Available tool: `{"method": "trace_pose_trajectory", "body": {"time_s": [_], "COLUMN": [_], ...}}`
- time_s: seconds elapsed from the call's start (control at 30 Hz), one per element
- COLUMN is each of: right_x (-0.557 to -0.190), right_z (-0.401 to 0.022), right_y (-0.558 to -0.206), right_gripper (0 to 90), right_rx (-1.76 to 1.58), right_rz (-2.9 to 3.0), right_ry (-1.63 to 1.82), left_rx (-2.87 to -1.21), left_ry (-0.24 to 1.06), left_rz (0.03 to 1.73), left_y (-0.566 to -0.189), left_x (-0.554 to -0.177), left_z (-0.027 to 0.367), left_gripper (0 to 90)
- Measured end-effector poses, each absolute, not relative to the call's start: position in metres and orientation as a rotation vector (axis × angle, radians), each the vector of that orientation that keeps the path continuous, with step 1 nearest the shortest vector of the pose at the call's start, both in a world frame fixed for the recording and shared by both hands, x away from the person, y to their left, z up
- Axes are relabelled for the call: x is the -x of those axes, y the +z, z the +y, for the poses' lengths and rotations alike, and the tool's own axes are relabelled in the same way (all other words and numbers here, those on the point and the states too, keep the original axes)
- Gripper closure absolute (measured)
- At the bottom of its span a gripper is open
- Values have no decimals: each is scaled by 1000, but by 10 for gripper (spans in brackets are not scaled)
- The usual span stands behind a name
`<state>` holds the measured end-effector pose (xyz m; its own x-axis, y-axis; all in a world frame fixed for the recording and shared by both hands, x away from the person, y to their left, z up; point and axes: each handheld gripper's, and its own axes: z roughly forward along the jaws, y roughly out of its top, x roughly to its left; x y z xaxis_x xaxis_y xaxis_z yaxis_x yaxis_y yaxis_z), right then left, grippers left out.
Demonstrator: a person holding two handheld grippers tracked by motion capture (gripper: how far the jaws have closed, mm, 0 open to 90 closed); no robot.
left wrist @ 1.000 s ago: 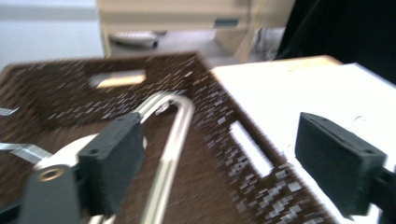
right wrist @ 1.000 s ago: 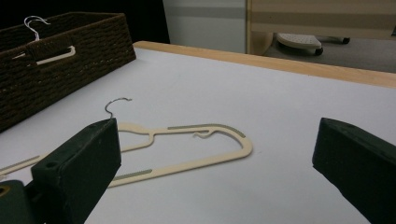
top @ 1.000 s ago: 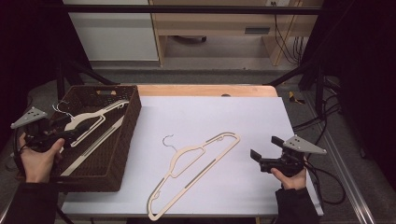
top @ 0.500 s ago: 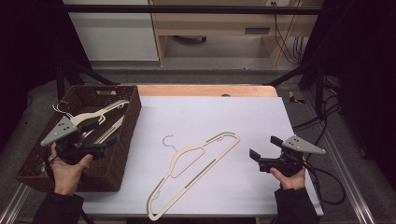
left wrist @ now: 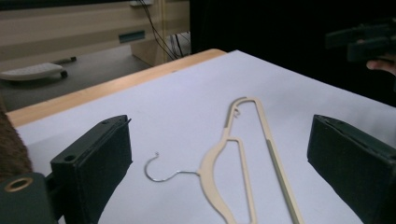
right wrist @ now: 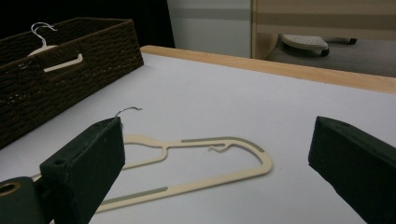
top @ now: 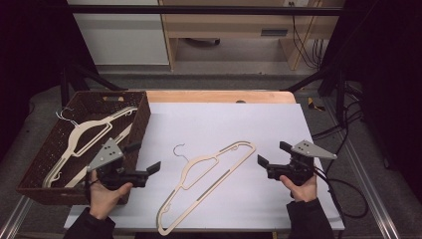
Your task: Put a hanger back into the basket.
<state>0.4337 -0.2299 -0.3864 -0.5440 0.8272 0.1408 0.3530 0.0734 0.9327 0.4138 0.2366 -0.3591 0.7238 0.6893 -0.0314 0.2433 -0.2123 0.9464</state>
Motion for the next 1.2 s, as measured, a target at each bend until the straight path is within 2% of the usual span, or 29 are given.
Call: {"method": "trace_pose_trajectory", "body": {"time_s": [0.3,0.87,1.2], "right_x": [-444,-481,-509], "right_z": [-194,-108,-58], "right_y": [-381,-394,-410], "right_gripper": [79,178,278], "right_rx": [-1137,-1053,-1029], "right_rz": [1991,2143,2259], "right_ry": [1471,1396,1310], "left_rx": [-1836,-1908,-1940], "left_ry": [451,341,288], "left_rz": [719,784,801], "left_y": [-377,-425,-440], "left_x": [-402,-397,-398], "left_z": [219,220,219], "left_gripper": [69,74,76]}}
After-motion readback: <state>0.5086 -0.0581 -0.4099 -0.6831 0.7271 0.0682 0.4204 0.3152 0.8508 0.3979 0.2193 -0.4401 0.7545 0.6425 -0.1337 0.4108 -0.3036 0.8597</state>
